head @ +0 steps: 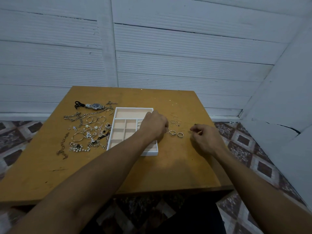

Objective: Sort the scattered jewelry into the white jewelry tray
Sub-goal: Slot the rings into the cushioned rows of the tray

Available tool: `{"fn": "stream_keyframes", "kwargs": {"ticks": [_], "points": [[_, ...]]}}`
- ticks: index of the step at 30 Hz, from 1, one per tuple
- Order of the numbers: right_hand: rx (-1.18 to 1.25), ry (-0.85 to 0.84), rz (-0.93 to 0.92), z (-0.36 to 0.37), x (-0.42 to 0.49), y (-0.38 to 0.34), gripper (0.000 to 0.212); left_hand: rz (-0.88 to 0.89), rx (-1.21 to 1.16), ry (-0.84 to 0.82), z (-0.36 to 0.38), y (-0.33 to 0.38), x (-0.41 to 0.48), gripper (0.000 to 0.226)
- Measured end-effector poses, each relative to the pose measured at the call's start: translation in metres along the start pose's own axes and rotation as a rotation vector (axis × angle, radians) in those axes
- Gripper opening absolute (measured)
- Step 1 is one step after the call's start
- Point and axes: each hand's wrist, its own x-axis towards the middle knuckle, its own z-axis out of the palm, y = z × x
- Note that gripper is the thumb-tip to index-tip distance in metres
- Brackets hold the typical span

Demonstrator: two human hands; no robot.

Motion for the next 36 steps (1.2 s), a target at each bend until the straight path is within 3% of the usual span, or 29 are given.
{"fn": "stream_keyframes", "kwargs": {"ticks": [9, 12, 20, 24, 28, 36], "points": [[0.013, -0.015, -0.022, 0.009, 0.008, -0.021, 0.026, -0.102, -0.127, 0.079, -0.022, -0.029, -0.010, 0.014], [0.018, -0.042, -0.018, 0.016, 0.015, -0.032, 0.025, -0.171, -0.177, 0.025, -0.029, -0.041, -0.019, 0.007], [-0.195, -0.128, -0.013, 0.036, 0.033, -0.063, 0.033, -0.311, -0.325, -0.097, -0.043, -0.074, -0.036, 0.013], [-0.217, -0.156, 0.006, 0.044, 0.037, -0.066, 0.029, -0.326, -0.346, -0.087, -0.045, -0.087, -0.044, 0.014], [-0.152, -0.177, 0.051, 0.046, 0.041, -0.071, 0.010, -0.309, -0.347, -0.075, -0.043, -0.096, -0.051, 0.010], [-0.066, -0.205, 0.084, 0.044, 0.045, -0.077, 0.018, -0.318, -0.391, -0.032, -0.039, -0.101, -0.057, 0.006]]}}
